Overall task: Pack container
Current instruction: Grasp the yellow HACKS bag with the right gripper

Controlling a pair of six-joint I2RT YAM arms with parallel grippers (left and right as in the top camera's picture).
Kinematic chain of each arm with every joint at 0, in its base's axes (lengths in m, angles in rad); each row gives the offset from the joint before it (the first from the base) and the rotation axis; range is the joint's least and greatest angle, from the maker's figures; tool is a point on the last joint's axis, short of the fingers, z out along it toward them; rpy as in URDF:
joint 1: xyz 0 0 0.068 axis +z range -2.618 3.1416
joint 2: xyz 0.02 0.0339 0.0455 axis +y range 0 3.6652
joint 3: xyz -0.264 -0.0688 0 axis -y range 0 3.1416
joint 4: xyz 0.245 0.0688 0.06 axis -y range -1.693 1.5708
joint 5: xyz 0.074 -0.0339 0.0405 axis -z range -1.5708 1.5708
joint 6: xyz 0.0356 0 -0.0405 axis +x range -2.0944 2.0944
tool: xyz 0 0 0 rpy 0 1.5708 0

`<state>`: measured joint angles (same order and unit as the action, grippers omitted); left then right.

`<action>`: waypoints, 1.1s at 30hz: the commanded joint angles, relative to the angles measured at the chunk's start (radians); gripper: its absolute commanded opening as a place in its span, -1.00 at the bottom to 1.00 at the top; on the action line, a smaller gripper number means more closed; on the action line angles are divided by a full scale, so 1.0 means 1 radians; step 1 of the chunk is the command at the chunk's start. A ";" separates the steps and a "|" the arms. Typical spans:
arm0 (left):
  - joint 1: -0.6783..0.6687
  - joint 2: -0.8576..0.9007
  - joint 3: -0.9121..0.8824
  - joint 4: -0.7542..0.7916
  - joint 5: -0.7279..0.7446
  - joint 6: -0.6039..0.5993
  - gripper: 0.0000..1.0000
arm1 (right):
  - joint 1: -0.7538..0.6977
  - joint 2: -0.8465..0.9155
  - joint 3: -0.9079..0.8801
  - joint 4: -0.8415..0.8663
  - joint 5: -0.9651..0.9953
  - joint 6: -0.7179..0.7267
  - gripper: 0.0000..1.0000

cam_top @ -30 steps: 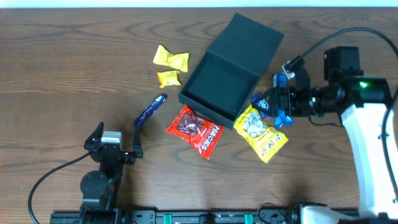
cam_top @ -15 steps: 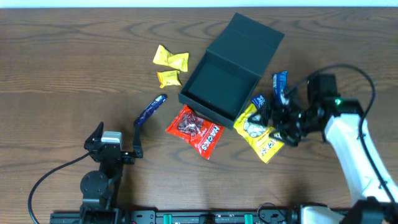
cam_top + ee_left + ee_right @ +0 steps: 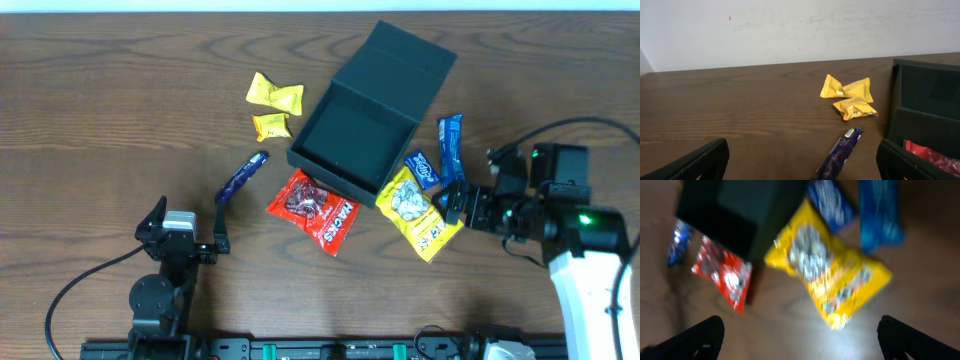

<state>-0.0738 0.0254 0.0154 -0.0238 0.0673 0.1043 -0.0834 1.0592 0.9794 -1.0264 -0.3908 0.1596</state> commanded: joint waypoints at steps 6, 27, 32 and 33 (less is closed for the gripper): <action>-0.002 -0.002 -0.011 -0.047 0.001 -0.004 0.91 | 0.171 -0.006 0.069 0.048 0.069 -0.385 0.99; -0.002 -0.002 -0.011 -0.047 0.001 -0.004 0.90 | 0.509 0.414 0.083 -0.092 0.590 -0.418 0.83; -0.002 -0.002 -0.011 -0.047 0.001 -0.004 0.90 | 0.502 0.418 0.083 0.007 0.507 -0.431 0.85; -0.002 -0.002 -0.011 -0.047 0.001 -0.003 0.90 | 0.502 0.418 0.083 0.044 0.507 -0.437 0.85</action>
<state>-0.0738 0.0254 0.0154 -0.0242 0.0677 0.1043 0.4232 1.4807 1.0473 -1.0157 0.1463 -0.2584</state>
